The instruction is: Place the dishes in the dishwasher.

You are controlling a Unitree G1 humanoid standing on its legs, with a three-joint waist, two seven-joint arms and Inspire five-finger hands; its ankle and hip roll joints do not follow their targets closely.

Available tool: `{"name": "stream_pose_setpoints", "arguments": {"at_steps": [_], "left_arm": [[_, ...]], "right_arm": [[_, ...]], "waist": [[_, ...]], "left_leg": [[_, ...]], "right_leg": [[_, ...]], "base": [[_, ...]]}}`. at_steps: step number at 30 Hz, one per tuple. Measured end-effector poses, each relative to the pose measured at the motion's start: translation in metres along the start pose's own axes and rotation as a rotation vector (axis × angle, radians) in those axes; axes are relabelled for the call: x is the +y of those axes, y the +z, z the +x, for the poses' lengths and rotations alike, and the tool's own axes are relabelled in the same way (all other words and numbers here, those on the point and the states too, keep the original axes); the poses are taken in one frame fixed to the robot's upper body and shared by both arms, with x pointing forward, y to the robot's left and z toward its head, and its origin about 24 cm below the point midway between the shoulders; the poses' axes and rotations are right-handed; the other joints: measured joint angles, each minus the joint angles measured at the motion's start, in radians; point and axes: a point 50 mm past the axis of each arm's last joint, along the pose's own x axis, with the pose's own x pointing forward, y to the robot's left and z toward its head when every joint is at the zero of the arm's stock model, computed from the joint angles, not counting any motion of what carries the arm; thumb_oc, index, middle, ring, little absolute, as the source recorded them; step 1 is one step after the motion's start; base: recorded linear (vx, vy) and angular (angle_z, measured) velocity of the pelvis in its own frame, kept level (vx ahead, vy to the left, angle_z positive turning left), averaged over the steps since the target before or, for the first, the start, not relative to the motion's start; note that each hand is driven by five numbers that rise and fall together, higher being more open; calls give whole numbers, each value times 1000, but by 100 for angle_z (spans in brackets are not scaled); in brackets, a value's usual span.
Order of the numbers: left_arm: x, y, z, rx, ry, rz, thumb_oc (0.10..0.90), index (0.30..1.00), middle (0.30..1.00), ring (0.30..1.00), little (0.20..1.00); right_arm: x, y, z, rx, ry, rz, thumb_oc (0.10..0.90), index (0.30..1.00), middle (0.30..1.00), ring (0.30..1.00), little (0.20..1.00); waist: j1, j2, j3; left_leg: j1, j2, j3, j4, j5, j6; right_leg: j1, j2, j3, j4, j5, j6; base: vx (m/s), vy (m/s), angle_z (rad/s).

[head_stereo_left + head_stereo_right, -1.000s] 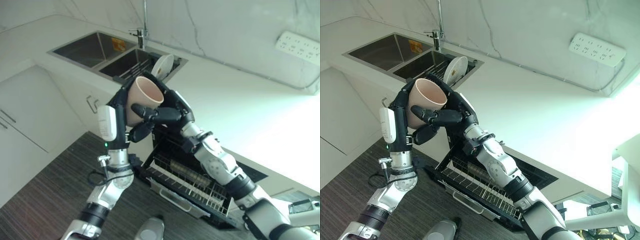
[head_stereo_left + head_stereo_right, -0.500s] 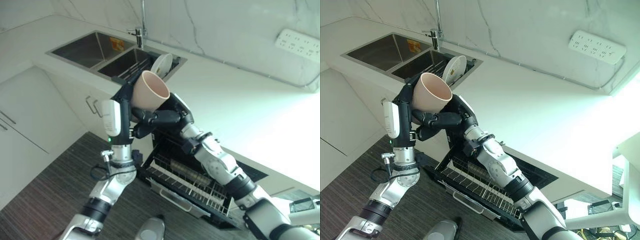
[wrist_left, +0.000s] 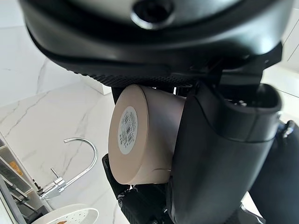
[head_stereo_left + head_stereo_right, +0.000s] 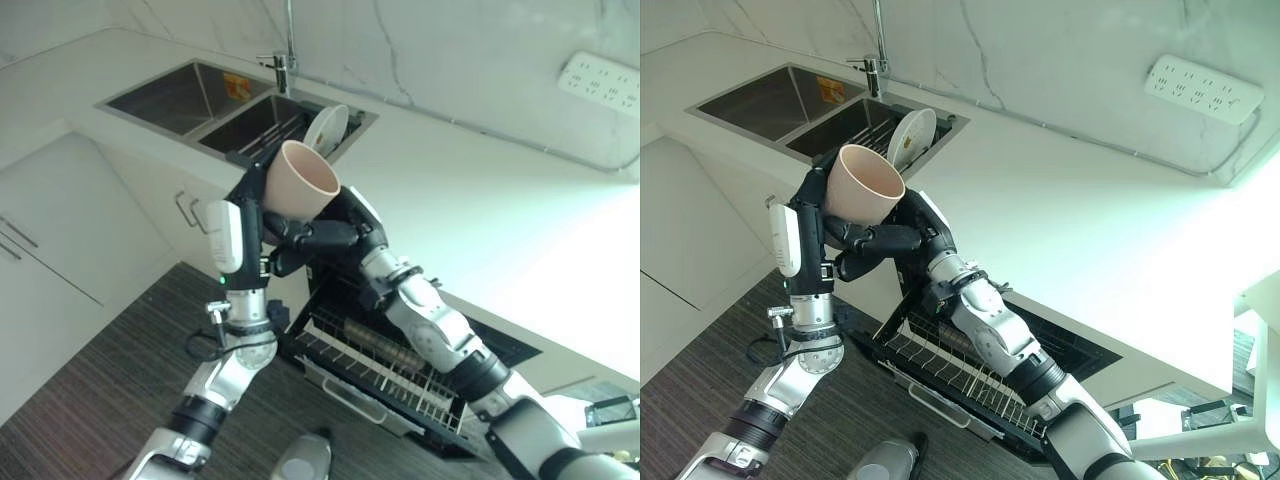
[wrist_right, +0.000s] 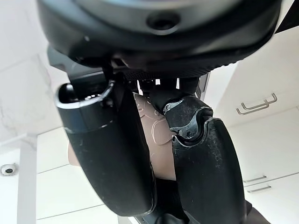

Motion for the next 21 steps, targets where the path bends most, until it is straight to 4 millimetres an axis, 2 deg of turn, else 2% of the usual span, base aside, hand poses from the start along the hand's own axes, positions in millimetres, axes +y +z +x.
{"name": "stream_pose_setpoints", "arguments": {"at_steps": [3, 5, 6, 7, 8, 11, 15, 18, 21], "left_arm": [[-2, 1, 0, -2, -9, -8, 400, 300, 300, 300, 300], [-4, 2, -1, 13, -32, -33, 400, 300, 300, 300, 300], [-5, 1, -1, 17, -47, -37, 461, 392, 392, 392, 392], [-6, 2, -1, 18, -65, -41, 742, 813, 813, 813, 813], [-7, 2, -1, 15, -76, -44, 800, 900, 900, 900, 900], [-9, 3, -1, 26, -110, -91, 800, 900, 900, 900, 900], [-8, 11, 1, 22, -124, -193, 800, 900, 900, 900, 900], [0, 25, -2, -32, -141, -256, 800, 900, 900, 900, 900], [9, 30, -11, -59, -202, -259, 800, 900, 900, 900, 900]], "right_arm": [[0, -3, -3, -21, -28, 20, 400, 300, 300, 300, 300], [-1, -8, -8, -27, -64, 50, 400, 300, 300, 300, 300], [-1, -10, -10, -26, -78, 66, 400, 300, 300, 300, 300], [-2, -12, -12, -30, -95, 84, 400, 300, 300, 300, 300], [-3, -13, -14, -34, -103, 94, 400, 300, 300, 300, 300], [-5, -15, -18, -47, -131, 104, 400, 300, 300, 300, 300], [-8, -8, -24, -92, -147, 120, 400, 300, 300, 300, 300], [-8, 6, -39, -148, -116, 105, 400, 300, 300, 300, 300], [-20, 20, -49, -189, -92, 74, 400, 300, 300, 300, 300]], "waist": [[-1, 3, 2], [0, 15, 9], [-1, 19, 11], [-2, 21, 12], [-2, 22, 12], [-3, 23, 12], [-4, 28, 15], [-8, 39, 21], [-30, 42, 23]], "left_leg": [[0, 0, 3, 0, 0, 0], [1, 0, 5, 2, -1, 1], [1, 0, 6, 3, -2, 2], [1, 0, 7, 3, -2, 3], [1, 0, 8, 2, -3, 3], [1, 0, 13, 3, -5, 4], [0, -1, 19, 4, -13, 6], [-1, -2, 35, 5, -15, 14], [-1, -1, 45, 1, -15, 14]], "right_leg": [[0, -1, 1, 0, 0, 0], [0, -2, 3, 1, 0, 0], [0, -3, 4, 2, 0, 0], [0, -3, 4, 2, 0, 0], [0, -3, 4, 2, 0, 0], [0, -4, 6, 1, 0, 0], [0, -6, 7, -2, 0, 0], [-8, -6, 23, -4, 0, 1], [-13, -5, 30, -6, 1, 1]], "base": [[-1, 10, 0], [6, 16, -1], [21, 39, -1], [39, 26, -1], [48, 31, -1], [41, 41, -2], [46, 44, -3], [19, 16, -12], [27, 12, -7]]}}
